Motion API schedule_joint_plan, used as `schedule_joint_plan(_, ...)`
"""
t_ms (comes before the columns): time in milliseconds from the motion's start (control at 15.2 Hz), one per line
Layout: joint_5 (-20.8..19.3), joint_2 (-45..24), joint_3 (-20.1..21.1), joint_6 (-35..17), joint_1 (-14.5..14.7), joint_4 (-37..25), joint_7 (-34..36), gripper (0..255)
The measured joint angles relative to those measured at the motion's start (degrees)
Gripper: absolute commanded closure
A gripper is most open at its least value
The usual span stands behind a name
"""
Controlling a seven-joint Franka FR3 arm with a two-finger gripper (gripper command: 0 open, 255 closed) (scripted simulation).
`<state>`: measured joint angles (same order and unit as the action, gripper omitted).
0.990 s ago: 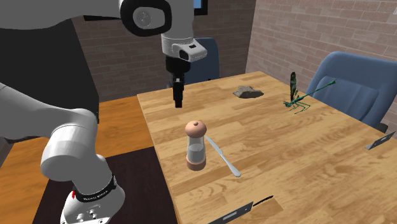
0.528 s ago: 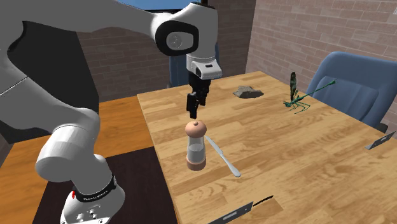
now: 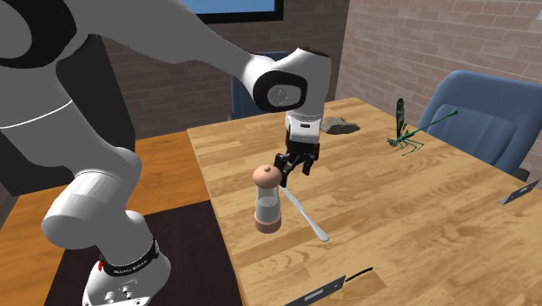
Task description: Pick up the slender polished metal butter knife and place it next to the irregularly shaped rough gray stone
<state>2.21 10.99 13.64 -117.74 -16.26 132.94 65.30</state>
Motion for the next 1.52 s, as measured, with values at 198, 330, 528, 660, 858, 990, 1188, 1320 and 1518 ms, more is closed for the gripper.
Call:
schedule_joint_plan(198, -2.16, -4.64, -0.25, -2.10, -2.13, -1.40, 8.72, 0)
schedule_joint_plan(330, -2.73, -6.01, -0.38, -3.60, -2.55, -0.99, 10.72, 0)
schedule_joint_plan(528, -3.22, -7.40, -0.50, -5.88, -2.77, -0.01, 11.39, 0)
schedule_joint_plan(660, -3.48, -8.21, -0.49, -7.59, -2.81, 0.92, 11.64, 0)
schedule_joint_plan(858, -3.63, -8.74, -0.47, -8.66, -2.80, 1.47, 11.81, 0)
schedule_joint_plan(990, -3.65, -8.80, -0.46, -8.76, -2.80, 1.50, 11.84, 0)
schedule_joint_plan(1188, -3.65, -8.81, -0.46, -8.79, -2.80, 1.52, 11.84, 255)
schedule_joint_plan(1320, -3.64, -8.75, -0.44, -8.88, -2.78, 1.41, 11.85, 255)
schedule_joint_plan(1518, -3.65, -8.75, -0.44, -8.76, -2.78, 1.40, 11.87, 255)
